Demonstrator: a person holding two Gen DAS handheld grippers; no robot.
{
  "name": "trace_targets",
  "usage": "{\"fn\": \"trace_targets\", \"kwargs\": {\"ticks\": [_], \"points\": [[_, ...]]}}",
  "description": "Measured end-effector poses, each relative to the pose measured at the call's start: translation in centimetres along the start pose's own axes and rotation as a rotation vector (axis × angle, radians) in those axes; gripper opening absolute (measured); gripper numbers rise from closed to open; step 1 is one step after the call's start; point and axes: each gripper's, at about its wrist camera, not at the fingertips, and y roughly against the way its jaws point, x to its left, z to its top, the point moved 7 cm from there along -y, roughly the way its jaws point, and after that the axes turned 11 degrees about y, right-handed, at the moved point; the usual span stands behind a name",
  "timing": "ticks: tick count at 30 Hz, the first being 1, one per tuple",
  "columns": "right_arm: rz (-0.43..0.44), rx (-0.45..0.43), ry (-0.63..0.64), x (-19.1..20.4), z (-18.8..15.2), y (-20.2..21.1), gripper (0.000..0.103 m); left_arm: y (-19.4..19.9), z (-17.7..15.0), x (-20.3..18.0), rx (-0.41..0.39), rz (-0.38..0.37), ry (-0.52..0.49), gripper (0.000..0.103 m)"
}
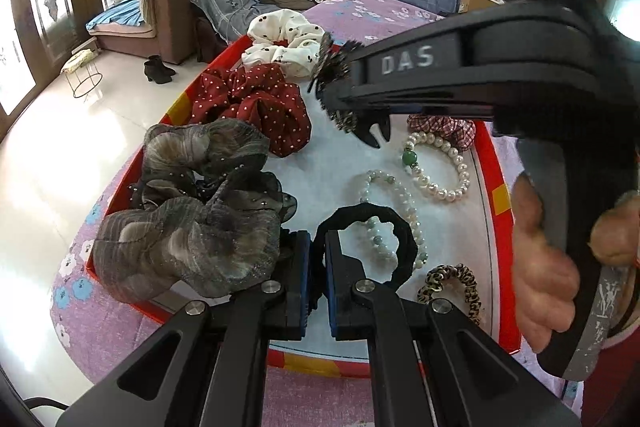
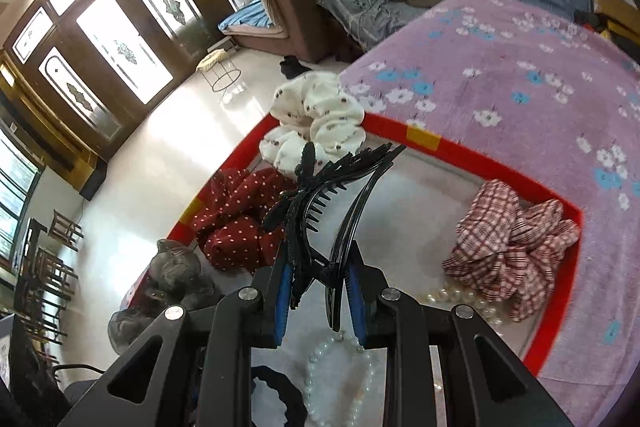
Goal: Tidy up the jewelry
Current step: 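Lower the claw clip into the tray and open the right tool while the left tool releases the hair tie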
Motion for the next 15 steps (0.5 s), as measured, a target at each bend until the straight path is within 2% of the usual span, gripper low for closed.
{"fn": "trace_targets", "kwargs": {"ticks": [4,15], "points": [[0.003,0.02,-0.009,-0.4,-0.3,-1.0,0.028,0.0,0.0,0.0,-0.001,-0.01,0.001,0.007],[-0.009,0.008,-0.025,-1.4,0.1,-1.1,0.029,0.3,-0.2,0.2,-0.007,-0.023,0.014,0.007]]}}
